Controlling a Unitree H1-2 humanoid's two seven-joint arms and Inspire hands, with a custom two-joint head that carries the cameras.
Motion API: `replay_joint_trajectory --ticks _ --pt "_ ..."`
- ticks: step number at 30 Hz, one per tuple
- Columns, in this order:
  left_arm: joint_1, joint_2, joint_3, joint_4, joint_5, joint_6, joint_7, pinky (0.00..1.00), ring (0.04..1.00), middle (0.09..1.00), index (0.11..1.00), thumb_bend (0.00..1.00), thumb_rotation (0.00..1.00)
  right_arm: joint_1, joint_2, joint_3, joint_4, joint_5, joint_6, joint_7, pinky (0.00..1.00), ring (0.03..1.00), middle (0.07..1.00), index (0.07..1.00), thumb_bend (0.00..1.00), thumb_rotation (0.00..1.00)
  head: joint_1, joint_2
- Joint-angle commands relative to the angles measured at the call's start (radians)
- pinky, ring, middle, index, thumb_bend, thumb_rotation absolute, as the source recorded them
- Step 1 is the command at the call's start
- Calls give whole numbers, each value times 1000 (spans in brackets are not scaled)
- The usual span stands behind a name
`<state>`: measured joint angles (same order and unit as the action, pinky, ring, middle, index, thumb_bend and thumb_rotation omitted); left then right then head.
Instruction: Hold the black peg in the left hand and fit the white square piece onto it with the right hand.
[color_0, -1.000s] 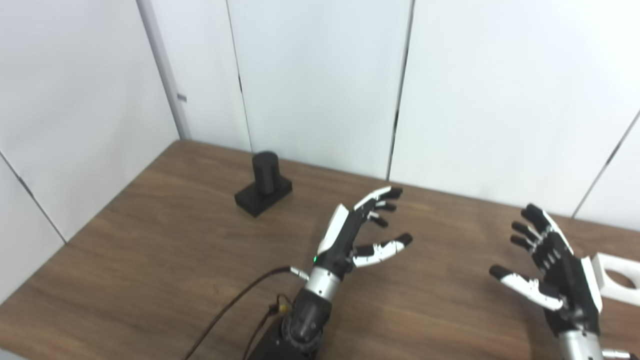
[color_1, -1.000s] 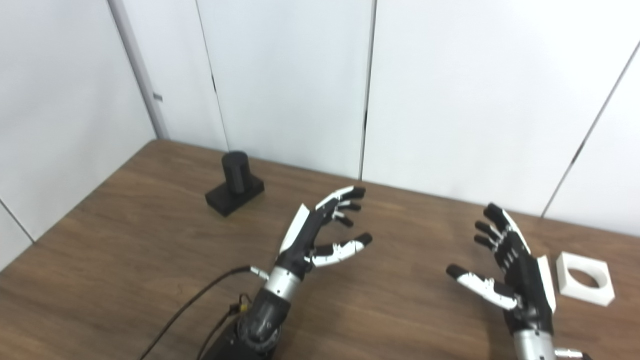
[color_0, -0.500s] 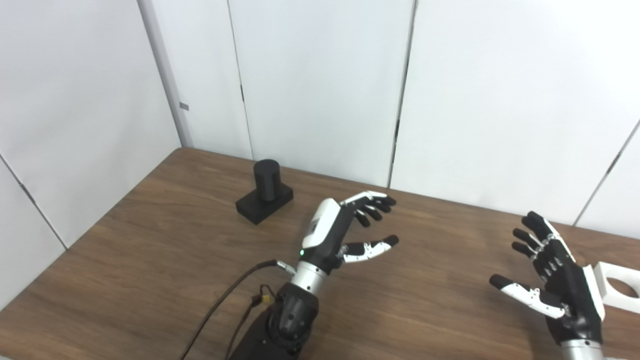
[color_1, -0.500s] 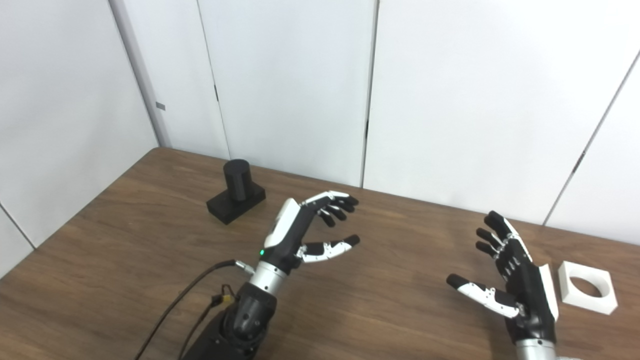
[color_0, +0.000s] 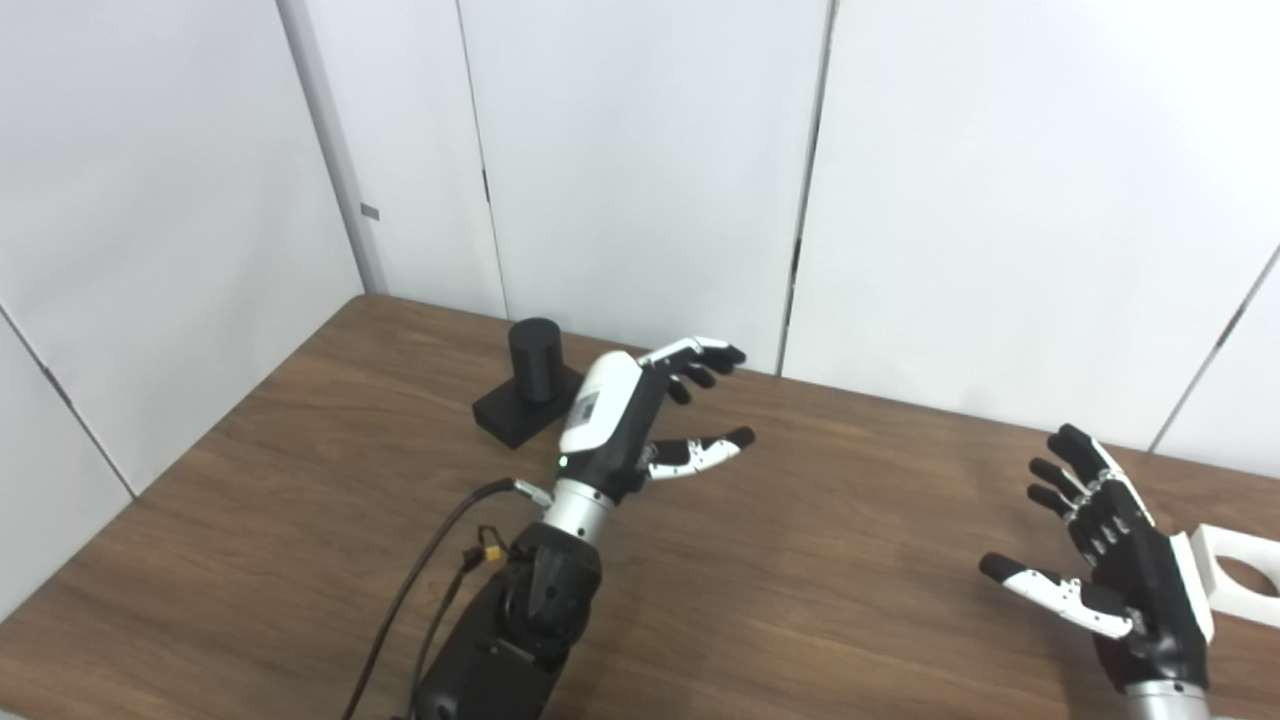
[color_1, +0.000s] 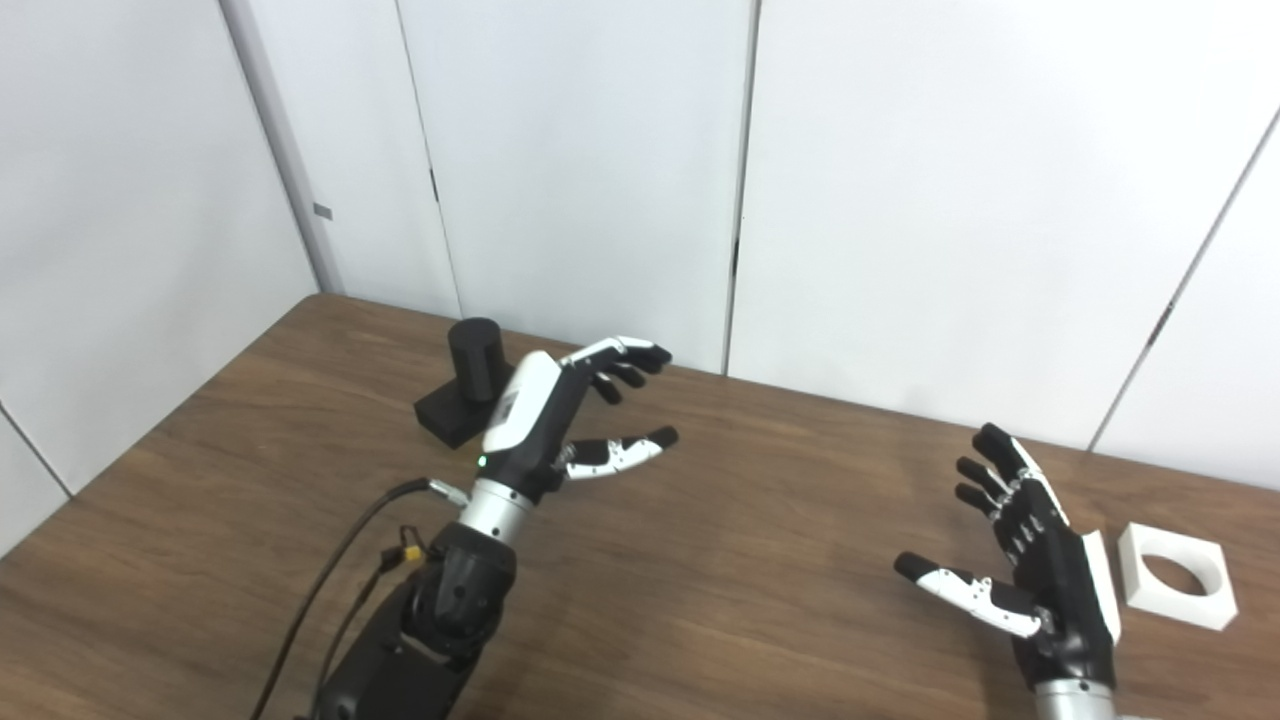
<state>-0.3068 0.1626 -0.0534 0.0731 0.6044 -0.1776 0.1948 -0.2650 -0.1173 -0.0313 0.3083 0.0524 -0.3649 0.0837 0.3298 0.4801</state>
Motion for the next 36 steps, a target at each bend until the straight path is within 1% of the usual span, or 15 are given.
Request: replay_joint_trajectory --ticks 1,5,6,8,12,14,17,21,23,27,30,34,36 --pt "-50 14 17 -48 18 28 23 492 608 672 683 703 154 23 -2 -6 1 4 -12 -2 803 841 896 882 550 137 3 2" --pt "-52 19 31 -81 29 96 11 500 618 684 692 695 120 23 -2 -8 1 10 -11 2 808 839 891 880 551 132 11 5" --pt "-53 23 33 -87 44 116 14 513 628 689 700 694 138 22 -1 -8 1 9 -12 3 807 838 891 879 550 135 11 5" --pt "-59 35 35 -88 61 133 23 522 634 691 711 687 143 23 -1 -8 -5 17 -7 9 812 842 892 883 547 130 12 5" --pt "-69 57 44 -75 54 130 28 520 635 701 722 675 152 22 -6 -11 -7 31 -3 19 806 847 895 886 552 123 18 4" --pt "-74 66 50 -70 44 130 28 520 633 702 720 674 153 21 -9 -13 -3 28 -6 17 799 845 895 883 557 137 21 3" --pt "-80 80 57 -68 54 153 22 551 660 718 730 681 198 17 -12 -15 2 22 -10 13 791 835 890 883 550 130 24 2" --pt "-91 103 66 -59 56 163 31 557 657 714 731 692 195 16 -13 -15 -1 18 -7 11 782 832 892 882 538 119 28 5" --pt "-95 111 73 -62 59 182 30 560 658 718 735 681 192 15 -13 -15 -2 19 -6 13 791 831 891 879 538 118 28 5" --pt "-103 134 87 -59 67 212 36 568 668 722 731 695 222 16 -14 -14 -3 22 -4 15 801 837 895 883 539 132 31 6" --pt "-104 152 102 -67 49 230 26 584 691 740 741 704 213 17 -15 -14 -6 22 -4 16 803 840 896 883 539 134 32 8" --pt "-108 172 124 -62 3 219 21 563 685 746 752 695 153 16 -17 -15 -5 27 -5 20 787 833 892 880 538 143 42 12" --pt "-110 179 126 -57 2 223 25 556 697 763 774 706 168 17 -16 -16 -7 29 0 20 793 835 894 882 534 126 44 12"
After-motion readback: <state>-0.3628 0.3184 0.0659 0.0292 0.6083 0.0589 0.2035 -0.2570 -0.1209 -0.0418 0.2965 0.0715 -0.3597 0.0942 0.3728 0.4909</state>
